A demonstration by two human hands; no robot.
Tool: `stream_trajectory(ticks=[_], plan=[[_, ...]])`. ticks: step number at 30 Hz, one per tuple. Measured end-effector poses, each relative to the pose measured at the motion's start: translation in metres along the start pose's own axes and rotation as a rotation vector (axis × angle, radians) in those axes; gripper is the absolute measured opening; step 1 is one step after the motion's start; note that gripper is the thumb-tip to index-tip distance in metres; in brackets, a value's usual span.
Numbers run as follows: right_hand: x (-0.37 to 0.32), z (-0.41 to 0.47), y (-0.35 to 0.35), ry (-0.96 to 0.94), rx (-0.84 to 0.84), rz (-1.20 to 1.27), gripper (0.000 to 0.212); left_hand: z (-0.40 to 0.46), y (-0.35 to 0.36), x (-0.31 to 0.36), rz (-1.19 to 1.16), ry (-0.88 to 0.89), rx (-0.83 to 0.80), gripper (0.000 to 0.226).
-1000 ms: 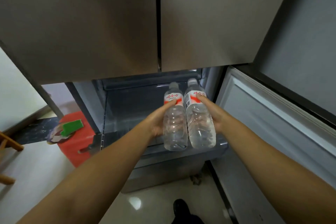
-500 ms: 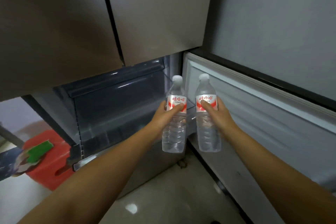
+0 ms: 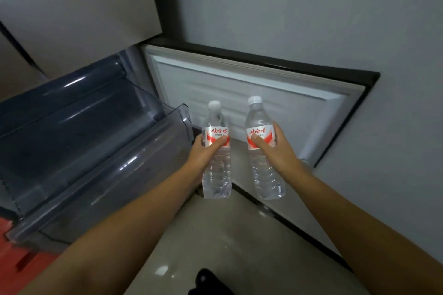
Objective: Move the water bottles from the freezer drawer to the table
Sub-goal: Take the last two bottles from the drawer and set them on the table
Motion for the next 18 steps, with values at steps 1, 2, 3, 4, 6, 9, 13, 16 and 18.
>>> stream_trajectory(ticks=[1,2,3,4,6,9,13,16,18], plan=[[0.008,-0.014,-0.012,0.014,0.015,-0.005,0.04,-0.009,0.013,-0.008,-0.008,-0.025,-0.024,0.057],[0.014,-0.027,-0.023,0.025,0.032,-0.012,0.041,-0.02,0.024,-0.015,-0.024,-0.052,-0.045,0.064],[0.022,-0.038,-0.033,0.032,0.054,-0.011,0.044,-0.028,0.033,-0.023,-0.048,-0.065,-0.064,0.064],[0.03,-0.057,-0.047,0.042,0.087,-0.003,0.047,-0.042,0.048,-0.029,-0.049,-0.076,-0.095,0.058],[0.043,-0.091,-0.074,0.062,0.141,0.001,0.052,-0.065,0.076,-0.039,-0.011,-0.074,-0.158,0.044],[0.057,-0.135,-0.109,0.108,0.226,-0.024,0.052,-0.093,0.116,-0.048,0.043,-0.075,-0.238,0.043],[0.072,-0.194,-0.159,0.163,0.381,-0.069,0.053,-0.122,0.177,-0.062,0.168,-0.034,-0.364,0.056],[0.078,-0.241,-0.199,0.206,0.556,-0.114,0.048,-0.146,0.231,-0.065,0.24,0.028,-0.443,0.061],[0.084,-0.267,-0.22,0.254,0.652,-0.143,0.056,-0.159,0.262,-0.065,0.295,0.078,-0.492,0.06]])
Point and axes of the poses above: each hand's wrist, its own z-axis towards the middle knuckle, its own y-axis out of the palm, x = y × z, the point moved 2 cm from there along z, towards the middle knuckle, and after that the axes turned 4 degrees about -x, right-handed, at the moved point
